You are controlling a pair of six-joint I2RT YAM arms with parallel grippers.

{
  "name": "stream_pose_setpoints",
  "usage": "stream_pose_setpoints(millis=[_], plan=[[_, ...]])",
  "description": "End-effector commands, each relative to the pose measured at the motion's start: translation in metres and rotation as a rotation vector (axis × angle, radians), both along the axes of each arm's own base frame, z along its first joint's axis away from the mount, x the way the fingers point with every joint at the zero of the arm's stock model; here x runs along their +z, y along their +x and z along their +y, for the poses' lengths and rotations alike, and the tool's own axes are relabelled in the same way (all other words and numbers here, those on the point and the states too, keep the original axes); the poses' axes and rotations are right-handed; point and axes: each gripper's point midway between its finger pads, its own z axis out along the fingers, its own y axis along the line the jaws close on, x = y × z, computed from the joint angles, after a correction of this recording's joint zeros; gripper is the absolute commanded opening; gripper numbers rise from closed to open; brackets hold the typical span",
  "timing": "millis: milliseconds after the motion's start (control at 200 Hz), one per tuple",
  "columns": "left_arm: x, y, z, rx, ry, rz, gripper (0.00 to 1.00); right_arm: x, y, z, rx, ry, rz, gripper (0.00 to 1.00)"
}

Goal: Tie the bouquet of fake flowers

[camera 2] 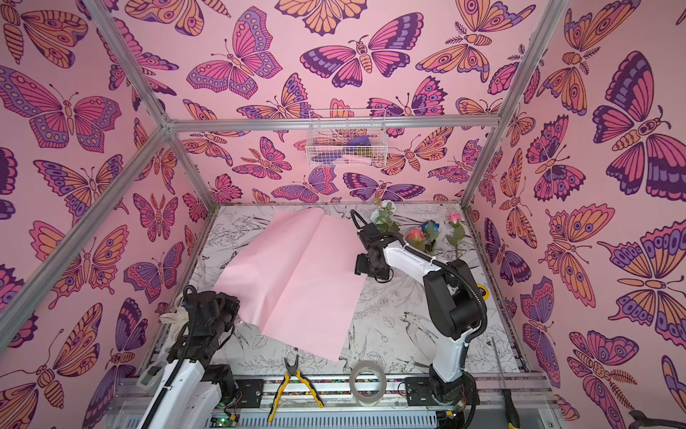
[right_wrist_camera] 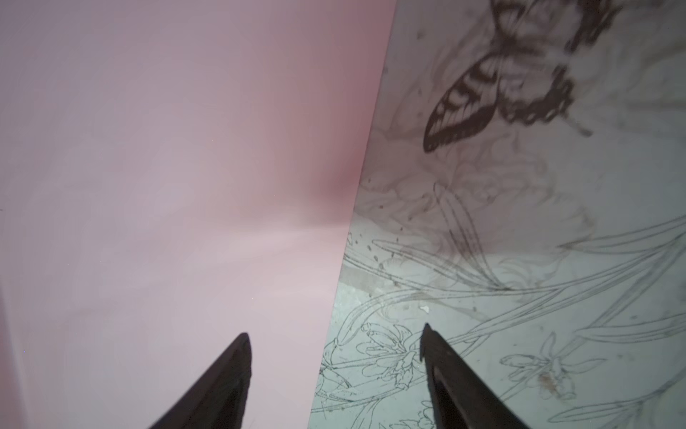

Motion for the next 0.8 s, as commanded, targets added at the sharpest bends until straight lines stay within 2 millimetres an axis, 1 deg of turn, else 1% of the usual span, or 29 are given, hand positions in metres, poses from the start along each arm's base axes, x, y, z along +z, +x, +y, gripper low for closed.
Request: stream_pose_setpoints(millis=[0,135,280,406,461,511,631,726,746,796], plan=[[-0.003,0.000,-0.001,-0.002,-0.009,-0.002,0.00,-0.011,-0.001,0.022,-0.055,0.067,-0.012,0.73],[-0.004,0.000,-0.001,-0.002,-0.011,0.000,0.00,-0.031,-0.012,0.032,-0.028,0.037,0.028,0.70],[-0.004,0.000,-0.001,-0.001,-0.010,-0.002,0.00,-0.055,-0.019,0.048,0.015,0.014,0.071,0.63],[-0.001,0.002,0.000,-0.001,-0.009,-0.013,0.00,-0.074,-0.019,0.047,0.034,-0.041,0.106,0.53],[0.000,0.003,-0.001,-0.005,-0.009,-0.017,0.00,-0.078,-0.017,0.047,0.046,-0.059,0.116,0.47],[0.002,0.005,-0.002,-0.010,-0.009,-0.022,0.00,-0.082,-0.015,0.048,0.057,-0.070,0.124,0.46],[0.005,0.010,-0.003,-0.024,-0.006,-0.034,0.00,-0.090,-0.008,0.053,0.093,-0.088,0.145,0.33],[0.010,0.015,-0.004,-0.039,0.002,-0.041,0.00,-0.096,-0.002,0.054,0.108,-0.100,0.162,0.27],[0.011,0.016,-0.004,-0.043,0.003,-0.043,0.00,-0.097,0.000,0.052,0.111,-0.106,0.165,0.25],[0.010,0.017,-0.005,-0.049,0.003,-0.037,0.00,-0.099,0.004,0.052,0.123,-0.115,0.169,0.22]])
